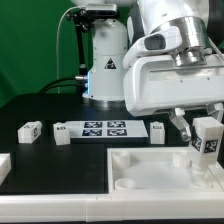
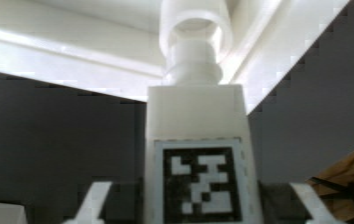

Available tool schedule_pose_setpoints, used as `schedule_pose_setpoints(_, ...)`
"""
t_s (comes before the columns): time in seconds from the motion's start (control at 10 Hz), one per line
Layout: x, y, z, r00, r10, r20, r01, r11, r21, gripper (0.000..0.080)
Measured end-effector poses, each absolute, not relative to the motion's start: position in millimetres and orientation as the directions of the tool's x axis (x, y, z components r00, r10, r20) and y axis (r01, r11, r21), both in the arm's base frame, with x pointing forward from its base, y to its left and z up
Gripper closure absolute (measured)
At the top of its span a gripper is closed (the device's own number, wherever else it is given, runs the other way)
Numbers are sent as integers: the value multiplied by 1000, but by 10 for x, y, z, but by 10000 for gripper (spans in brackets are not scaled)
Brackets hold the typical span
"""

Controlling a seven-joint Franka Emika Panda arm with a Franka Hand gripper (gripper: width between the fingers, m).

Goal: Assemble one leg

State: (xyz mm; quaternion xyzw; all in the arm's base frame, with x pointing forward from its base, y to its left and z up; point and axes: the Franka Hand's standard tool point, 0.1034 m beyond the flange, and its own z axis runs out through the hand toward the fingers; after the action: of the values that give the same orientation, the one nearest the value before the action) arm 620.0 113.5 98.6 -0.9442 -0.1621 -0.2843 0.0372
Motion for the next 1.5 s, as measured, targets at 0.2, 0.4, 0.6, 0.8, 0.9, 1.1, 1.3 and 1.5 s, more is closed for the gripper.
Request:
schedule_pose_setpoints(0.2, 6178, 1133, 918, 792, 284, 541, 327, -945, 18, 509)
schedule_pose_setpoints(0.4, 6158, 1169, 889, 793, 288, 537, 332, -943, 15, 509)
schedule_pose_setpoints(0.6, 6153, 1206, 883, 790, 291, 540, 337, -941, 16, 509)
schedule_pose_setpoints(0.8, 6138, 1218, 829, 790, 291, 540, 337, -941, 14, 509)
schedule_pose_setpoints(0.9, 6125, 1210, 788, 792, 290, 537, 336, -942, 12, 509)
schedule_pose_setpoints(1.1, 6128, 1205, 767, 786, 285, 549, 332, -943, 14, 509)
schedule_pose_setpoints(1.3, 6138, 1199, 764, 773, 279, 569, 327, -945, 19, 509)
schedule_pose_setpoints(1.5, 6146, 1192, 761, 764, 275, 584, 323, -946, 22, 509)
